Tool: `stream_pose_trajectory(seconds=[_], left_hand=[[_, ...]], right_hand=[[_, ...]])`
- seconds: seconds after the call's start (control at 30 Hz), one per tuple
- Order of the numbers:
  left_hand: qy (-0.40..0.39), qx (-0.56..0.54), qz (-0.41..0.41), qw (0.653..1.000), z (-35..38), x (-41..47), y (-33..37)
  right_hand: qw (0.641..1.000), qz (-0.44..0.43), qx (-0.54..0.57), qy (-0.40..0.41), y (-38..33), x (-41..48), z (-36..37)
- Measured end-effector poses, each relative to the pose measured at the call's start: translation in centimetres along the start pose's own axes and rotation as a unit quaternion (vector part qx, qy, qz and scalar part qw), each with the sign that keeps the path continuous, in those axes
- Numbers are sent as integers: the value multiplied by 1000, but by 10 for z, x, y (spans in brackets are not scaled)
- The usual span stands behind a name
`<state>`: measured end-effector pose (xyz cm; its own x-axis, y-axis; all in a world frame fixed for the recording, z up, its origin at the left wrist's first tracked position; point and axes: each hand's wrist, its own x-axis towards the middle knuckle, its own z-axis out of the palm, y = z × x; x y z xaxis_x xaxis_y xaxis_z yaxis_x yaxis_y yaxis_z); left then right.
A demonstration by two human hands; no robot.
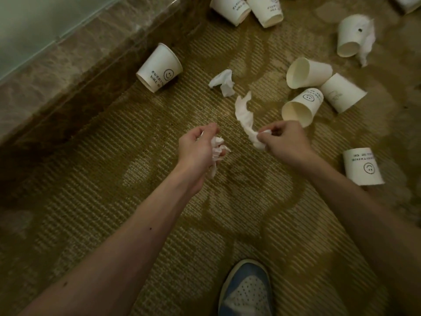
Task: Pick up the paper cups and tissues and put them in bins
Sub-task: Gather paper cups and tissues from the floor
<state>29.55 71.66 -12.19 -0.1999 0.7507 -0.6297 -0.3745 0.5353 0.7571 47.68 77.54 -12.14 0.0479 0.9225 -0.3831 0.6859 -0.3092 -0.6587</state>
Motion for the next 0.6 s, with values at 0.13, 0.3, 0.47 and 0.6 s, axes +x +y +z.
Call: stream_pose_trajectory(seconds=[0.13,0.3,0.47,0.6], left_hand=[[8,24,3,1000,1,-1,0],[-30,51,14,998,2,-8,2],[-112,-4,-4,994,7,-19,4],[-60,-13,10,998,3,-14,2]], right_hand=[[989,28,99,-110,-5,-29,-9],[949,32,174,-260,-20,-50,-11],[925,9,253,-281,-43,-49,9],[902,20,336,-272,-54,-51,35]])
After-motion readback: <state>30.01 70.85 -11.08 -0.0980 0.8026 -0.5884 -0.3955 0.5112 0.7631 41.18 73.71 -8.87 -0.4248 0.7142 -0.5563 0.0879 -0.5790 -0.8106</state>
